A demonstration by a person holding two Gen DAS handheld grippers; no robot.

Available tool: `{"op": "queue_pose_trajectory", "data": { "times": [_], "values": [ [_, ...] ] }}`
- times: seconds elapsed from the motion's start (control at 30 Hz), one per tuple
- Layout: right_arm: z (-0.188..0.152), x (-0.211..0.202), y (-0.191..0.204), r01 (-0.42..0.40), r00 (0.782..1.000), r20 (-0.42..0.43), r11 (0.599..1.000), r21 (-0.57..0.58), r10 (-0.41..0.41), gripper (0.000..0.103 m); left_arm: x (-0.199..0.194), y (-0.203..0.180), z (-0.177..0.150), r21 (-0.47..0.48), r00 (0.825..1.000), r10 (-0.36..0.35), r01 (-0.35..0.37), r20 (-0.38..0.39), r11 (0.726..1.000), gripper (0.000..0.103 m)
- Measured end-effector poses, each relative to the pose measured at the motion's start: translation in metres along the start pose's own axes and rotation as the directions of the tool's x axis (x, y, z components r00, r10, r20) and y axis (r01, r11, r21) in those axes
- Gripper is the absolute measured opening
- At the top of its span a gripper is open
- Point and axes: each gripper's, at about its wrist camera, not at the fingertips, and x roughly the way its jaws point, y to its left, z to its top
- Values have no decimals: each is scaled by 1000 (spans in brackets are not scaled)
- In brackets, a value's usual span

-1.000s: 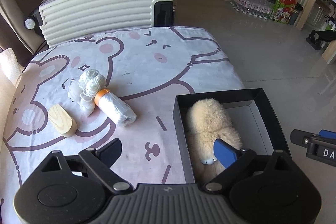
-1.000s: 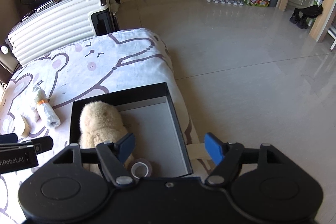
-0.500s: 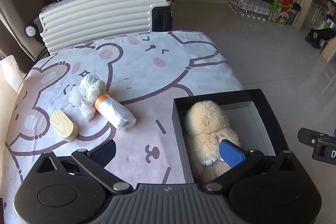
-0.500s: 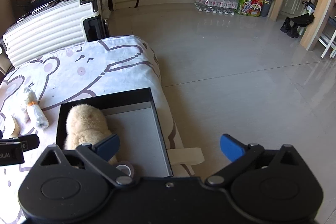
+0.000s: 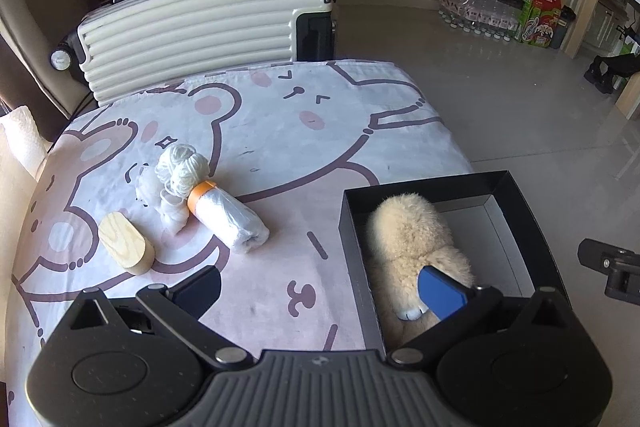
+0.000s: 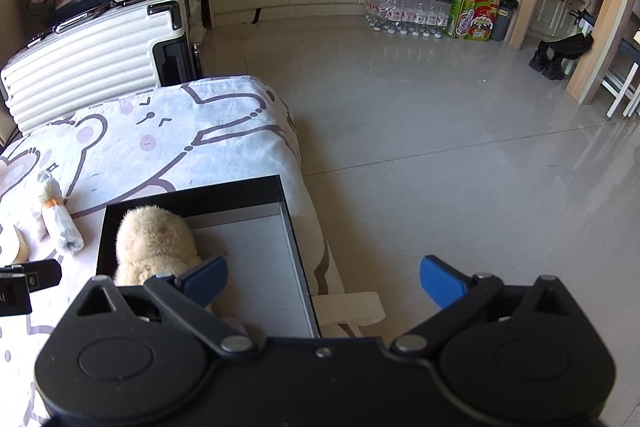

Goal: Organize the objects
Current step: 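Open both grippers and release the bunny and tape roll in the box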

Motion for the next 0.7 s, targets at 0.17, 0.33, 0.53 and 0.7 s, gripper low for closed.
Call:
{"op": "queue_pose_trajectory", "data": {
  "times": [0.17,0.33,0.53,0.7],
  "values": [
    [1,1,5,-3,1000,-1,1000,-9,3,103,3,6,0,-6,1000,-5,5,1,1000,103],
    [2,3,14,-12,1000,1,1000,-15,12,103,5,16,1,-21,1000,1,-1,1,1000,103],
    [5,4,32,-30,1000,4,999,-34,30,103,5,36,-1,-45,1000,23,-23,0,999,103],
    [7,3,51,-53,999,4,997,-54,53,103,-2,58,-4,-71,999,46,-45,4,996,103]
  ]
}}
